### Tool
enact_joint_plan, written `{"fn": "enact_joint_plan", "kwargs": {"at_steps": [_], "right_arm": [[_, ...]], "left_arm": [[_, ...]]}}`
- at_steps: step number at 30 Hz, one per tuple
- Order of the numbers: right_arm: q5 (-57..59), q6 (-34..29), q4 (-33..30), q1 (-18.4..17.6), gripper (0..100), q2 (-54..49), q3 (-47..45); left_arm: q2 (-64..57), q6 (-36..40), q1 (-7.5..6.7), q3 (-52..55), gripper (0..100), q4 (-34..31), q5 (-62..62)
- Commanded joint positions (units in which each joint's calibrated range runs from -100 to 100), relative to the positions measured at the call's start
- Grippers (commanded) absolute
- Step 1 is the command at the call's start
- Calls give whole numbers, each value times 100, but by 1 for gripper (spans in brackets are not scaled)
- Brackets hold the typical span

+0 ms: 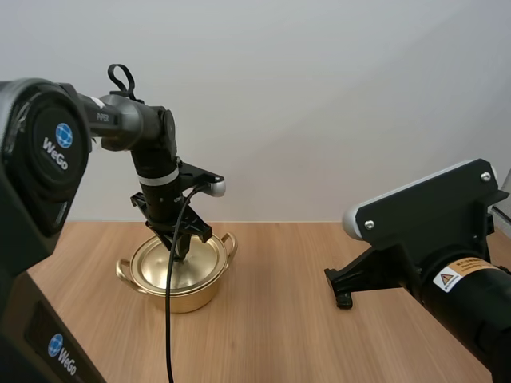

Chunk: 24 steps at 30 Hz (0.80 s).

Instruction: Open the pot, put the car inside, and close it

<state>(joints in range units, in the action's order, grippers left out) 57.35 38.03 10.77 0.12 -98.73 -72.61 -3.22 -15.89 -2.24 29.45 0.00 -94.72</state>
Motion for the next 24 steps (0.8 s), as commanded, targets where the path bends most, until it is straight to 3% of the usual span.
{"fn": "enact_joint_plan", "kwargs": {"at_steps": [1,6,10,17,21,24], "right_arm": [[21,-5,4,6,0,-8,-4],[110,-5,4,6,0,-8,-4],[150,-5,4,6,0,-8,-4],[242,-5,4,6,0,60,-14],[263,-5,4,6,0,133,-14],[263,-5,-35,21,0,185,-14]], "left_arm": [[-134,1,-2,-175,0,0,-21],[-695,100,-2,-769,0,0,7],[-1455,328,-2,-1238,0,223,736],[-3483,473,6,-1611,0,466,3868],[-4378,649,108,-1854,0,466,5970],[-4803,764,178,-2187,0,466,6288]]}}
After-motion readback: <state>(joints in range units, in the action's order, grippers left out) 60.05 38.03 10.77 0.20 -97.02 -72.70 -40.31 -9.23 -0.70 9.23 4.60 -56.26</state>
